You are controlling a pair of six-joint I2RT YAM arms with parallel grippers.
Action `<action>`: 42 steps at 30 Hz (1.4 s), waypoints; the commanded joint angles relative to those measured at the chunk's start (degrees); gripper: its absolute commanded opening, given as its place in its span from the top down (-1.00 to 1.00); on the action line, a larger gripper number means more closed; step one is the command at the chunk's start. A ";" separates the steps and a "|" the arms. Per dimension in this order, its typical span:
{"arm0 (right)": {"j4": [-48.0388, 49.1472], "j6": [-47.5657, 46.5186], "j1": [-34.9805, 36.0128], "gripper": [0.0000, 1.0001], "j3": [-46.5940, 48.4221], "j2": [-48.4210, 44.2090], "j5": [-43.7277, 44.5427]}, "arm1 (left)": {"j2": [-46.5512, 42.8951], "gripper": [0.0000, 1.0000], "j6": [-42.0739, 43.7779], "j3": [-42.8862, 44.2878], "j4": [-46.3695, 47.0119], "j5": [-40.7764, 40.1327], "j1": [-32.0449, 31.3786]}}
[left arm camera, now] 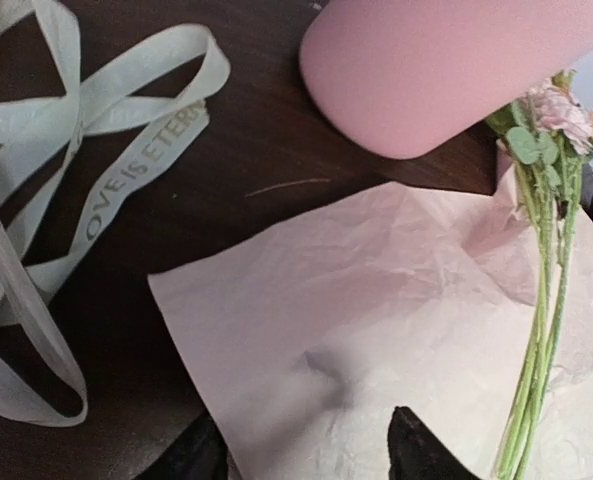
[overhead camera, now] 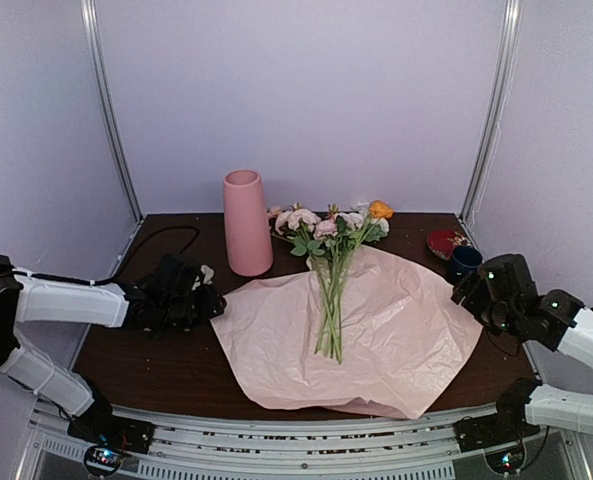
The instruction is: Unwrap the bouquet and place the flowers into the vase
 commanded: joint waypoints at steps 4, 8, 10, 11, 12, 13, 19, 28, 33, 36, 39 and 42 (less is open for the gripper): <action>-4.62 -9.09 -0.20 -0.95 18.23 4.96 3.00 | -14.01 -0.52 6.90 0.30 -5.56 -0.87 -0.32; -3.79 -15.05 0.89 -0.91 26.07 11.94 0.02 | -19.37 -0.55 12.30 2.93 -7.58 -2.89 -3.61; -0.08 -17.26 2.68 -0.85 26.77 14.96 -2.69 | -19.72 -0.51 15.19 4.98 -7.31 -2.78 -5.61; 3.03 -17.71 3.30 -0.82 26.46 16.83 -5.12 | -19.19 -0.47 16.92 5.77 -6.02 -1.05 -6.58; 6.00 -17.96 3.96 -0.80 25.36 18.71 -8.31 | -18.30 -0.42 18.49 6.14 -3.88 0.79 -7.46; 9.24 -17.97 4.46 -0.76 23.94 21.05 -11.71 | -17.21 -0.38 19.57 6.25 -0.52 3.31 -8.15; 23.99 -13.94 6.04 -0.40 13.53 34.23 -20.94 | -3.26 0.09 20.59 6.29 10.18 16.87 -9.96; 28.89 -9.70 4.04 -0.19 1.41 36.25 -16.05 | 10.07 0.74 15.87 2.47 9.69 12.93 -7.88; 31.83 -7.47 2.28 -0.20 -4.19 34.75 -17.27 | 12.79 0.88 13.80 -1.51 12.40 13.26 -5.53; 30.45 -8.57 2.54 -0.23 -2.90 33.39 -17.92 | 11.93 0.90 14.25 -1.50 12.50 14.13 -5.49; 28.68 -11.11 4.80 -0.23 0.82 29.05 -15.79 | 6.68 0.86 15.75 -1.15 11.79 13.85 -5.49; 26.85 -14.43 9.41 -0.24 7.77 28.46 -14.51 | -1.30 0.60 19.48 -0.02 10.62 13.46 -5.49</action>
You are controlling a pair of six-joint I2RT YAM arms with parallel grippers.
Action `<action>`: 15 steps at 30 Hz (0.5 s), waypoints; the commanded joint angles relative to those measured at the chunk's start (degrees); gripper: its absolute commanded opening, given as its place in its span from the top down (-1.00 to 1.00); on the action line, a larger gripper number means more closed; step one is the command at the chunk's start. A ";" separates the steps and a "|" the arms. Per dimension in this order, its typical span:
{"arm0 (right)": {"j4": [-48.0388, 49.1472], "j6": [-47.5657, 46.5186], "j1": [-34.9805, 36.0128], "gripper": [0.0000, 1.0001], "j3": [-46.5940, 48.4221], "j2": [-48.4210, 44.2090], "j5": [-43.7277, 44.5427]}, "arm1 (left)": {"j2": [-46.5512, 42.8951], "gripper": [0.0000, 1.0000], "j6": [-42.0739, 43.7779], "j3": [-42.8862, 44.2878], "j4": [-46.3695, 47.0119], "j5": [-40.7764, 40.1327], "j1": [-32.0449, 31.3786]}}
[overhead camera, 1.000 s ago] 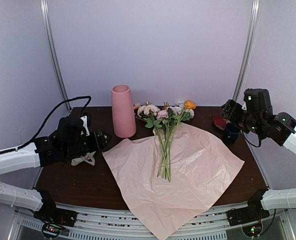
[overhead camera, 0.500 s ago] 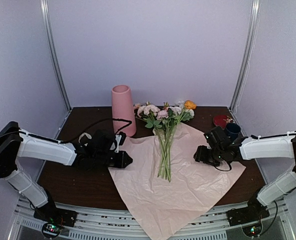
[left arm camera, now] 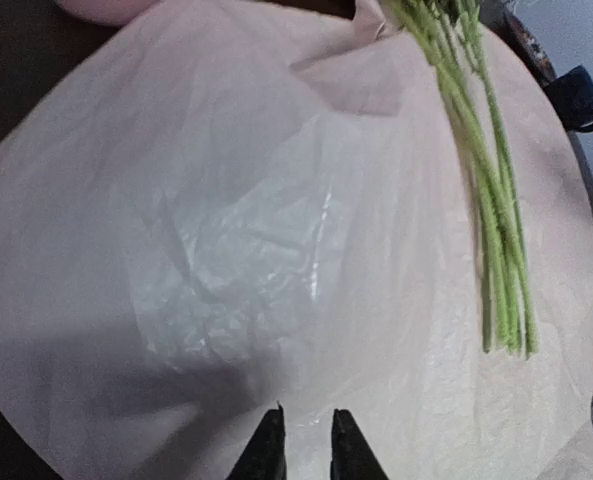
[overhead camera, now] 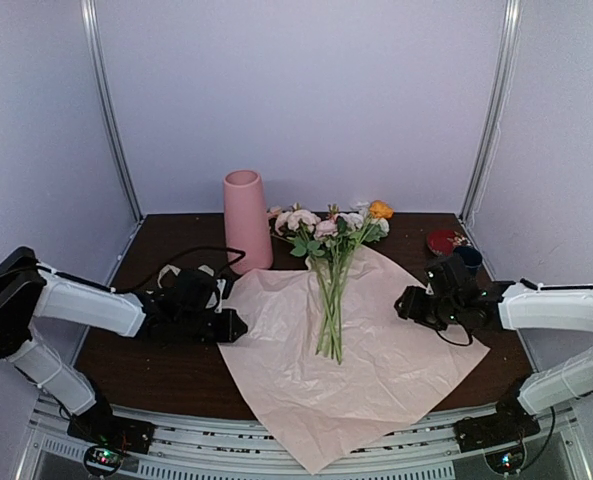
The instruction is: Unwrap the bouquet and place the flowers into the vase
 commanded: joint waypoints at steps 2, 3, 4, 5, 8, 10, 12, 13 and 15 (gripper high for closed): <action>-1.49 -5.06 6.52 -0.24 12.48 0.47 2.35 | -14.92 0.20 7.58 2.90 1.11 -0.77 0.08; -1.88 -5.58 7.41 -0.22 14.19 2.34 2.22 | -17.70 -0.11 9.44 3.94 0.09 -1.39 0.08; -1.64 -5.74 8.15 -0.20 15.31 4.05 2.16 | -20.03 -0.29 11.27 5.09 -1.63 -2.60 0.08; -0.85 -5.84 8.66 -0.19 16.16 5.96 2.00 | -22.43 -0.44 13.05 6.51 -3.57 -4.55 0.04; 2.69 -5.39 9.63 -0.10 17.73 12.43 1.03 | -28.83 -0.66 18.77 10.58 -9.11 -11.91 0.08; 4.42 -4.76 9.69 0.00 18.76 16.75 0.02 | -31.58 -0.72 22.73 11.85 -10.64 -16.86 0.08; 6.17 -4.16 9.77 0.10 19.79 20.49 -1.50 | -33.84 -0.75 27.02 11.25 -9.67 -20.40 0.08; 6.82 -3.79 9.78 0.16 20.27 22.25 -2.31 | -34.99 -0.76 28.85 10.28 -8.81 -21.64 0.08; 8.21 -3.38 9.95 0.21 20.99 24.84 -4.12 | -37.09 -0.76 31.82 8.25 -7.24 -23.25 0.09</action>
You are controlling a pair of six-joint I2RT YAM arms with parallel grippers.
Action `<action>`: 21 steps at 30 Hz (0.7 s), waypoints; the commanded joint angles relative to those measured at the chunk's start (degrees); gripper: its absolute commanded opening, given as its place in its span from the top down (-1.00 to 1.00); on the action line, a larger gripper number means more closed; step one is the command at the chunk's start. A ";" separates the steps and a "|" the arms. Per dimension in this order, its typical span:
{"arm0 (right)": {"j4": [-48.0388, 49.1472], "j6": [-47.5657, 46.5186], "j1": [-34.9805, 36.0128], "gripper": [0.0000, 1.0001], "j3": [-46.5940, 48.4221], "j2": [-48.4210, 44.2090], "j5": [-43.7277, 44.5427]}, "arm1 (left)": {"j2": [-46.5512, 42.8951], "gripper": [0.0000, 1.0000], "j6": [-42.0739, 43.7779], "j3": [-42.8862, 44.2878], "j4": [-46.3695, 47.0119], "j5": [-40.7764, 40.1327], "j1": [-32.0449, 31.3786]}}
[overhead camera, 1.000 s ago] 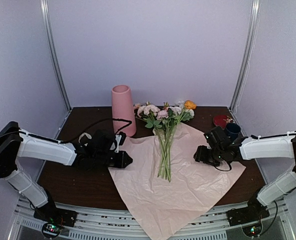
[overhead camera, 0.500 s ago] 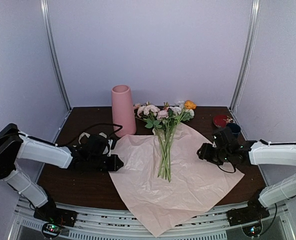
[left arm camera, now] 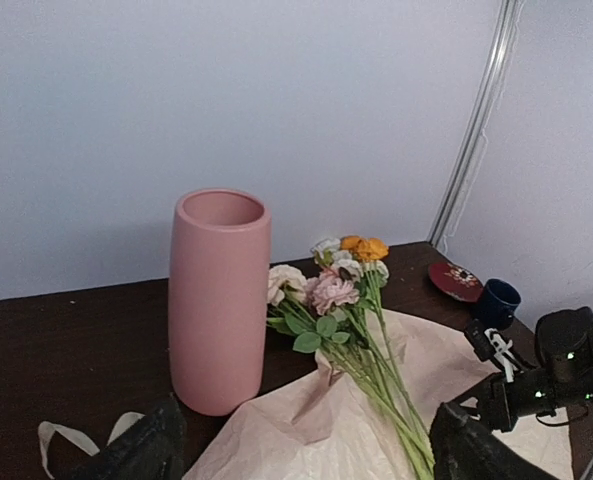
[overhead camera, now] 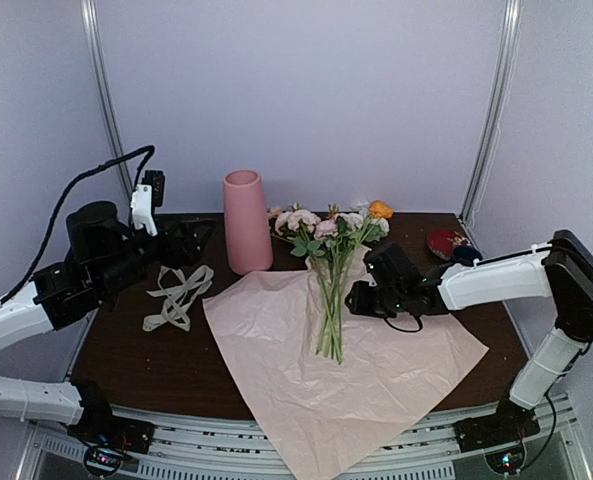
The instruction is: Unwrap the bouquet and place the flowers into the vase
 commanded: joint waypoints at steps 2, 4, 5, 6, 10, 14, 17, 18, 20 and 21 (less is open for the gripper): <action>4.77 1.20 0.66 0.22 2.30 5.37 -4.39 | -3.98 -0.76 11.41 -4.24 -0.04 -9.87 0.12; 6.31 1.65 0.74 0.23 1.80 6.42 -5.48 | -4.73 -0.76 11.80 -4.75 -0.97 -12.00 0.12; 6.45 1.84 0.78 0.23 1.76 7.06 -5.72 | -4.96 -0.76 12.15 -4.77 -1.57 -12.67 0.08; 6.57 1.97 0.72 0.23 1.85 7.62 -6.08 | -5.14 -0.77 12.43 -4.73 -2.05 -13.13 0.12; 7.55 3.01 0.75 0.27 2.11 9.68 -7.22 | -6.14 -0.79 13.11 -4.64 -2.24 -13.36 0.12; 7.51 3.90 0.71 0.44 2.30 11.48 -7.25 | -6.83 -0.79 13.21 -5.13 -2.07 -12.89 0.12; 7.69 4.68 0.90 0.62 1.75 12.01 -7.07 | -6.47 -0.79 13.14 -4.87 -2.59 -12.82 0.12; 8.15 4.99 0.99 0.68 1.37 11.79 -7.07 | -6.30 -0.79 13.17 -4.82 -2.82 -12.82 0.12; 9.38 5.53 1.13 0.85 0.42 10.78 -7.12 | -6.11 -0.79 13.21 -4.69 -2.84 -12.71 0.12; 9.90 5.78 1.07 1.00 -0.10 10.20 -7.13 | -6.00 -0.79 13.12 -4.69 -2.86 -12.68 0.08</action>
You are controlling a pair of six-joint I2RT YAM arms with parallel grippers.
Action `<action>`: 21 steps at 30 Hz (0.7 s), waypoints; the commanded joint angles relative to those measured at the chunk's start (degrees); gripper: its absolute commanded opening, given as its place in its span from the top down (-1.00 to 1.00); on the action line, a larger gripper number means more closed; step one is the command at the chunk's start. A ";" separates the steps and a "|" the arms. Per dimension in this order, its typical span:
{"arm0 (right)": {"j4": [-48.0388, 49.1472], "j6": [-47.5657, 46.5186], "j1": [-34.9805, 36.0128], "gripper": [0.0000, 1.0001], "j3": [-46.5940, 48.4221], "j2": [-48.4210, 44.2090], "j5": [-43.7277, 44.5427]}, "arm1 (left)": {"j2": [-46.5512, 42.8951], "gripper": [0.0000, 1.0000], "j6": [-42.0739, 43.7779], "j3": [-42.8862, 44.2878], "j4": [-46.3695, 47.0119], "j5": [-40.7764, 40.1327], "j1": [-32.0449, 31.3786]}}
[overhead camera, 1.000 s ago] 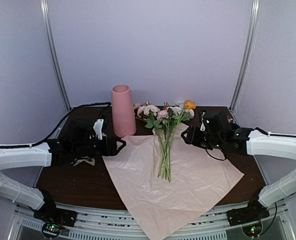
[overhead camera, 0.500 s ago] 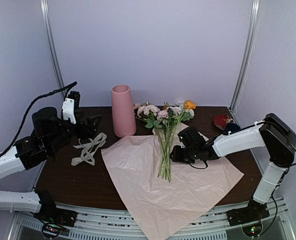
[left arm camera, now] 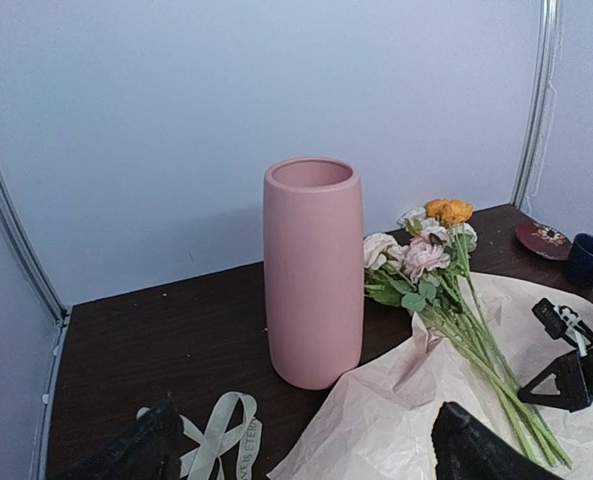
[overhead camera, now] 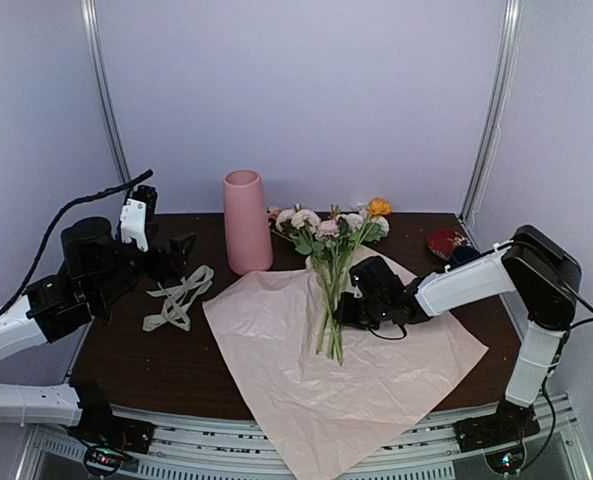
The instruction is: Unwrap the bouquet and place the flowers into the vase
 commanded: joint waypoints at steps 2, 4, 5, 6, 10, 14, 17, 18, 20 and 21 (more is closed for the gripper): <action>2.36 1.99 0.47 1.00 -2.09 -2.53 0.44 | 0.30 -0.79 0.79 -0.16 0.98 -0.50 0.15; 3.09 2.27 0.52 1.00 -2.78 -4.10 0.89 | 0.49 -0.79 0.72 -0.09 1.07 -0.38 0.13; 3.37 2.42 0.50 1.00 -3.08 -5.03 1.24 | 0.55 -0.79 0.66 -0.08 1.01 -0.32 0.12; 3.72 2.62 0.53 1.00 -3.46 -5.88 1.65 | 0.61 -0.79 0.59 -0.08 1.00 -0.28 0.12; 7.11 3.32 0.56 1.00 -5.44 -10.34 3.28 | 0.57 -0.79 0.29 -0.16 0.89 -0.25 0.12; 8.54 3.31 0.56 1.00 -7.04 -13.37 5.01 | 0.57 -0.79 0.03 -0.25 0.86 -0.32 0.11; 8.76 2.99 0.49 0.99 -7.58 -13.88 4.96 | 0.72 -0.80 -0.20 -0.34 0.84 -0.23 0.12; 8.66 2.95 0.52 0.98 -7.66 -13.81 4.59 | 0.78 -0.80 -0.24 -0.33 0.73 -0.19 0.12; 8.64 3.01 0.55 0.94 -8.11 -14.03 4.34 | 0.91 -0.81 -0.33 -0.34 0.63 -0.10 0.12; 9.07 2.98 0.51 0.93 -8.76 -14.48 4.23 | 0.96 -0.81 -0.41 -0.34 0.63 -0.10 0.12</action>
